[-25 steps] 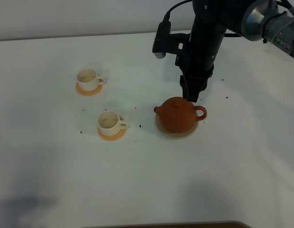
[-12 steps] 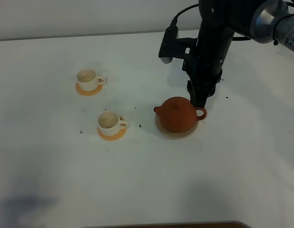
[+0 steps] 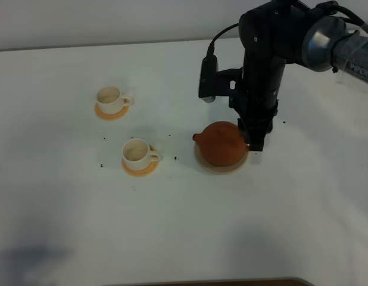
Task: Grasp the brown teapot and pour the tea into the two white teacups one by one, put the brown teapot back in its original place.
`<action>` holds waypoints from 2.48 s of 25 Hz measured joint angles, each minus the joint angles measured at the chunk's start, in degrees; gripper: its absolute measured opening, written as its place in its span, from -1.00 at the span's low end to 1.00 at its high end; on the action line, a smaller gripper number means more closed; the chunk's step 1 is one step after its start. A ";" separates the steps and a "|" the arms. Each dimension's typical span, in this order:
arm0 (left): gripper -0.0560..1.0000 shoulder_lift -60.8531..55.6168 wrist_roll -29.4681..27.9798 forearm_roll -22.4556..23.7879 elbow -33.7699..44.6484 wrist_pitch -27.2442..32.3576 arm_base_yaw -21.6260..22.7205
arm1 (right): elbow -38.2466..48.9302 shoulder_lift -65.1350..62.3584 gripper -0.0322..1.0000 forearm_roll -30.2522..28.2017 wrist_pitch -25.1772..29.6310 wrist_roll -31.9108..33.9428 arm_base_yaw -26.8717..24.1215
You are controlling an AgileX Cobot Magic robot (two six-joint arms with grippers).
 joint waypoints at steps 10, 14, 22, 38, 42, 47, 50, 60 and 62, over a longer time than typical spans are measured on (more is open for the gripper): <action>-0.37 0.00 0.00 0.00 0.00 0.00 0.00 | 0.00 1.26 -0.14 -0.86 -2.48 -1.50 0.00; -0.37 0.00 0.00 0.00 0.00 0.00 0.00 | 0.11 1.75 -0.14 -0.90 -3.37 -1.65 0.00; -0.37 0.00 0.00 0.00 0.00 0.00 0.00 | 0.11 2.76 -0.14 -1.03 -3.62 -1.76 0.00; -0.37 0.00 0.00 0.00 0.00 -0.05 0.00 | 0.11 3.49 -0.22 -4.99 -3.69 -1.82 1.84; -0.37 0.00 0.00 0.00 0.00 -0.05 0.00 | 0.11 3.67 -0.30 -5.13 -3.52 -1.82 1.95; -0.37 0.00 0.00 0.00 0.00 -0.05 0.00 | 0.11 4.40 -0.47 -6.21 -3.53 -2.01 2.19; -0.37 0.00 0.00 0.00 0.00 -0.05 0.00 | 0.11 4.51 -0.59 -6.40 -3.53 -2.45 2.19; -0.37 0.00 0.00 0.00 0.00 -0.05 0.00 | 0.11 4.57 -0.68 -6.45 -2.72 -2.84 2.19; -0.37 0.00 0.00 0.00 0.00 -0.05 0.00 | 0.11 4.57 -0.68 -6.40 -2.09 -2.84 2.19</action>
